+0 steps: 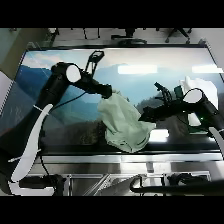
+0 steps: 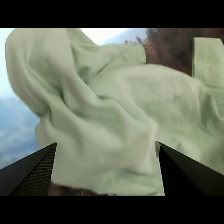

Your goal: Fold the shirts.

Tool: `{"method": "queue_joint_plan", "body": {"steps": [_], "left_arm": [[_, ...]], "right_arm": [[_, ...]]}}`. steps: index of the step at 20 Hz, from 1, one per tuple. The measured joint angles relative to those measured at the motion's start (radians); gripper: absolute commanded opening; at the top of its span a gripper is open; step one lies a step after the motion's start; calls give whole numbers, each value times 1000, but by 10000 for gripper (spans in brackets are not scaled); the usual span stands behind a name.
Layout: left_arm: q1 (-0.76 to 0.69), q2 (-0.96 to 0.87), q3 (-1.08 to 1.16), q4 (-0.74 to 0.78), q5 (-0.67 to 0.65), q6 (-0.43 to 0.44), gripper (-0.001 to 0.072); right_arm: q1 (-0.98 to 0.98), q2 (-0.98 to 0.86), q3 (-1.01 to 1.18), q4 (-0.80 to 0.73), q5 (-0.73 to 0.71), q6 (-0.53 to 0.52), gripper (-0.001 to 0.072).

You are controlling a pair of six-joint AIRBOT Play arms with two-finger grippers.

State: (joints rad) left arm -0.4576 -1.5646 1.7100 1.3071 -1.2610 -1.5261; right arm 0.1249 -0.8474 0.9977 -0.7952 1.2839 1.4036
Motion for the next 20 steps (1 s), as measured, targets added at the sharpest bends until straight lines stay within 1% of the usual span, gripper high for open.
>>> {"method": "queue_joint_plan", "body": {"steps": [1,2,3,4,5,6,7,9,12,13,14,17,20], "left_arm": [[29,-1,13,1,-70,-8,697],[50,0,11,0,-133,-15,697],[66,8,-7,-1,-187,-28,697],[77,25,-46,-2,-229,-37,697],[80,47,-100,0,-251,-43,697],[76,73,-169,-2,-256,-47,697],[63,104,-250,-3,-245,-53,697],[22,163,-422,-20,-170,-57,697],[-58,221,-649,-93,0,-63,697],[-84,232,-709,-117,60,-63,697],[-105,237,-755,-139,119,-63,697],[-149,229,-849,-200,264,-63,697],[-165,197,-879,-240,340,-64,695]], "right_arm": [[-8,0,0,0,-24,2,93],[-21,-2,0,0,-45,2,262],[-46,-7,1,-3,-66,2,299],[-78,-16,1,-8,-80,2,303],[-112,-28,2,-8,-87,0,358],[-148,-47,2,-9,-91,-18,511],[-182,-69,2,-13,-90,-45,549],[-225,-118,2,-14,-79,-112,548],[-257,-193,2,-27,-67,-194,546],[-266,-215,2,-41,-72,-208,522],[-276,-233,2,-48,-85,-217,505],[-306,-280,2,-69,-138,-230,505],[-317,-332,2,-76,-175,-245,504]]}}
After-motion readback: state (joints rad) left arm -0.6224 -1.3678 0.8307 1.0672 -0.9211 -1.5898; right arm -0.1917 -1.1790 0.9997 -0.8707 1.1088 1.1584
